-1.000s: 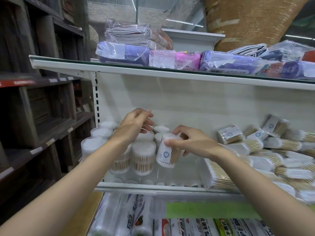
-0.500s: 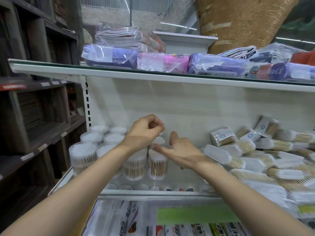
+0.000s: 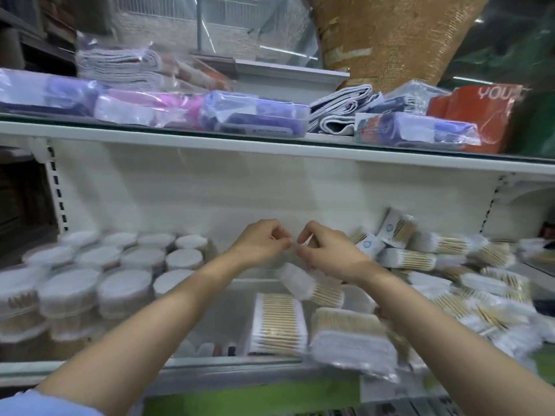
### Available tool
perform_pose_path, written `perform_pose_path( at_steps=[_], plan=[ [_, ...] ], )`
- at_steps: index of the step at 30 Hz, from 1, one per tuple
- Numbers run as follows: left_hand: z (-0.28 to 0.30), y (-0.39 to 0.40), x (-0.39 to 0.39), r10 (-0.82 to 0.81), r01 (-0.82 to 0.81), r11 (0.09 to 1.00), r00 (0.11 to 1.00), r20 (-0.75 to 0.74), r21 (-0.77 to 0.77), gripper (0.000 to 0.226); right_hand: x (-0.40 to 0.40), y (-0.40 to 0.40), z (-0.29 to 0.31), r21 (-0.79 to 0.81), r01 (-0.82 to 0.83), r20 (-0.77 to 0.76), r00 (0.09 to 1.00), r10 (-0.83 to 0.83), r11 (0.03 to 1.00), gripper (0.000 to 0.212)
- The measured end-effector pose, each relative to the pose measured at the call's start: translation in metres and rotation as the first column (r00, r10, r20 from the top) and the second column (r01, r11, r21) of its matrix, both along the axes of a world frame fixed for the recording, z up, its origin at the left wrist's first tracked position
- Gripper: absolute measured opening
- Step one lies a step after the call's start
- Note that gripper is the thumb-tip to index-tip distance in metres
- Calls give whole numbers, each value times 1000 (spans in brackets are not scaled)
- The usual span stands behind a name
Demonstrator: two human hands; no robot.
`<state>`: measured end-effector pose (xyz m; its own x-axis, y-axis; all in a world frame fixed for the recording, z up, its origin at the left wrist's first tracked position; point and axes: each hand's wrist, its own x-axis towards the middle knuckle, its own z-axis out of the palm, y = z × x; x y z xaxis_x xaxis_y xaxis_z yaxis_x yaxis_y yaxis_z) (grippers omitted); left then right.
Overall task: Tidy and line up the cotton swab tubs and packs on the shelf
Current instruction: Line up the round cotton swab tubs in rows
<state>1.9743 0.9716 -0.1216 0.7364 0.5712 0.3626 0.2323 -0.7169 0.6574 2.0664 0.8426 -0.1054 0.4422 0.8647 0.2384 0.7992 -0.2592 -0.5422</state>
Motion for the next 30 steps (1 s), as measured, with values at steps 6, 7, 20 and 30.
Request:
perform_pose_path(
  at_steps=[6, 7, 20, 30],
  plan=[
    [-18, -6, 65, 51, -23, 986, 986, -161, 167, 42, 44, -28, 6, 70, 47, -24, 999, -46, 996, 18],
    [-21, -7, 72, 56, -26, 985, 984, -171, 171, 44, 49, -32, 6, 83, 46, -35, 998, -43, 995, 20],
    [-15, -37, 58, 234, -265, 957, 946, 222, 121, 50, 70, -37, 0, 187, 61, -141, 989, -34, 980, 40],
    [9, -41, -2, -37, 205, 912, 904, 426, -355, 38, 42, -19, 1, 406, -73, -665, 660, 350, 911, 24]
  ],
)
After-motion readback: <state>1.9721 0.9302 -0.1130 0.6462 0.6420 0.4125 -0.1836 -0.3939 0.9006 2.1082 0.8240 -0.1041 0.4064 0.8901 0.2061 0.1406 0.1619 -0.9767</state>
